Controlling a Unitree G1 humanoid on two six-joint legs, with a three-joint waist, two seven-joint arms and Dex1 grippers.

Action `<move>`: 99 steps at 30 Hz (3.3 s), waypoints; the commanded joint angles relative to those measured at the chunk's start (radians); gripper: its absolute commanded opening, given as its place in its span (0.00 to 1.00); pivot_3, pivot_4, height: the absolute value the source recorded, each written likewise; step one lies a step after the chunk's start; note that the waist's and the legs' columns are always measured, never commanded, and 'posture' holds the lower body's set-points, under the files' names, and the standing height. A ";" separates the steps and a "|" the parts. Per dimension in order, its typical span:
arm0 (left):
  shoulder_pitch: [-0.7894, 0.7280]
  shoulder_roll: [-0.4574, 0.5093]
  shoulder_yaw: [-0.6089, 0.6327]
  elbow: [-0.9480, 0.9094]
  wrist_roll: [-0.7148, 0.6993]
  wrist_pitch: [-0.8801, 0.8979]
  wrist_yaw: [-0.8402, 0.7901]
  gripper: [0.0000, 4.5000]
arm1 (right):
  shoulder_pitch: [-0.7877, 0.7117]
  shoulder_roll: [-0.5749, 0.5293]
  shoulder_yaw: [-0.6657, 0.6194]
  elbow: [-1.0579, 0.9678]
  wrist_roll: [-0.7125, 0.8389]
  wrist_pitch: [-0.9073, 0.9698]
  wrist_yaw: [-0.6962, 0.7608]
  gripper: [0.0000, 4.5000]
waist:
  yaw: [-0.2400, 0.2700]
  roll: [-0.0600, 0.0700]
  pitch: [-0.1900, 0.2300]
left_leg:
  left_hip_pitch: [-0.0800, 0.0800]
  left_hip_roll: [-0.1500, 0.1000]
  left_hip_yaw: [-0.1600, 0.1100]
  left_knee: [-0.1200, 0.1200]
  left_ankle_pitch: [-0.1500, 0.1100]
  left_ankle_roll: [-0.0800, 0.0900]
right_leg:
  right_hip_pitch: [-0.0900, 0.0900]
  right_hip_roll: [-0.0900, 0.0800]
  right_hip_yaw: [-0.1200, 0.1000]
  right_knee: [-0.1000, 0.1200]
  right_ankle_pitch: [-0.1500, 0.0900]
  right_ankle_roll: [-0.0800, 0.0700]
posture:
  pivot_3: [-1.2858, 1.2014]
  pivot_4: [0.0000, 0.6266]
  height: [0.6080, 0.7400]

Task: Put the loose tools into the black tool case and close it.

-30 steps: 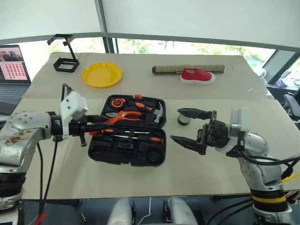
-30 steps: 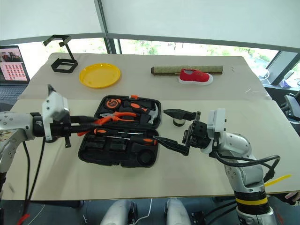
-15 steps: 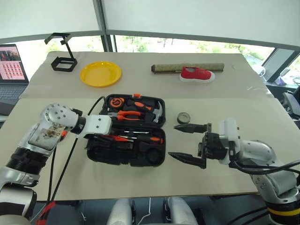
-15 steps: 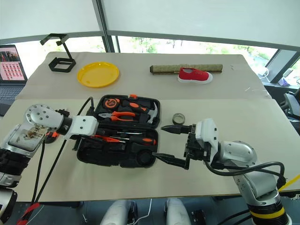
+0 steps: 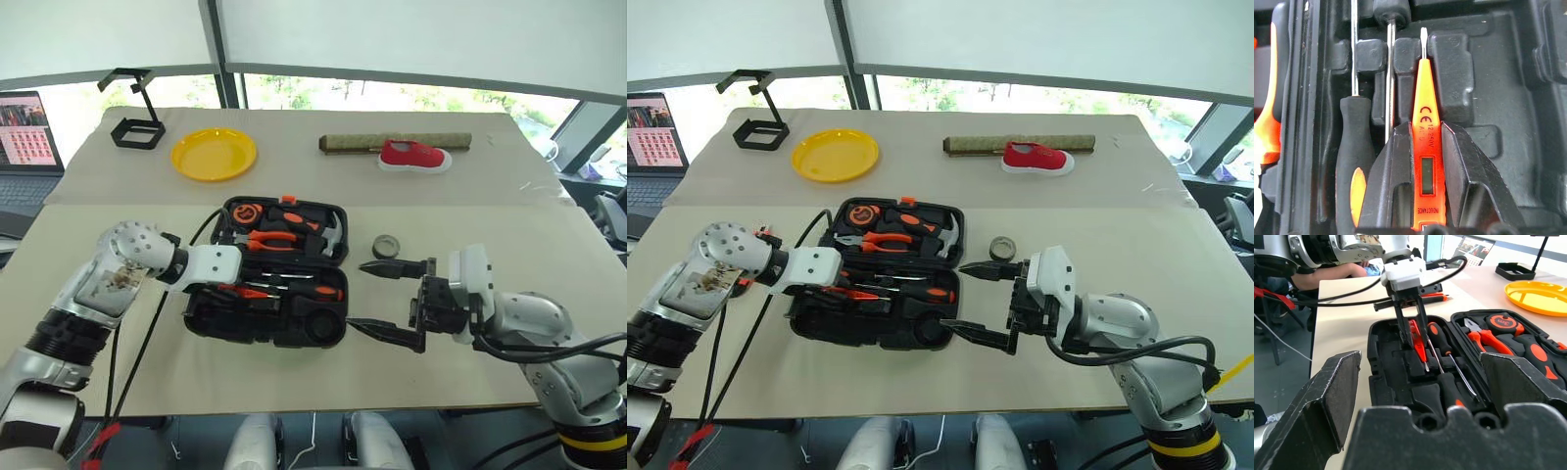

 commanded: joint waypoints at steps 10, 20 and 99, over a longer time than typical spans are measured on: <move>-0.007 -0.031 -0.024 -0.066 0.020 0.170 -0.002 0.20 | -0.010 0.013 0.005 -0.044 0.037 0.024 -0.005 1.00 | 0.000 0.000 0.000 | 0.004 0.000 -0.001 0.000 0.000 0.000 | 0.005 0.000 0.000 0.000 0.000 0.000 | 0.52 0.24 1.00; -0.014 -0.050 0.137 -0.061 -0.148 0.135 0.005 0.76 | 0.014 0.019 0.004 -0.059 0.095 0.030 0.016 1.00 | 0.009 0.000 0.000 | 0.002 0.000 -0.005 0.004 0.000 0.001 | 0.005 0.000 -0.002 -0.001 0.000 0.001 | 0.52 0.24 1.00; 0.470 -0.158 0.749 -0.043 -0.478 0.537 1.039 0.99 | 0.046 0.318 0.028 0.209 -0.056 -0.420 0.106 1.00 | -0.022 -0.005 -0.009 | 0.016 0.001 -0.006 -0.004 -0.001 -0.003 | 0.011 -0.001 0.001 0.001 -0.001 -0.003 | 0.52 0.24 1.00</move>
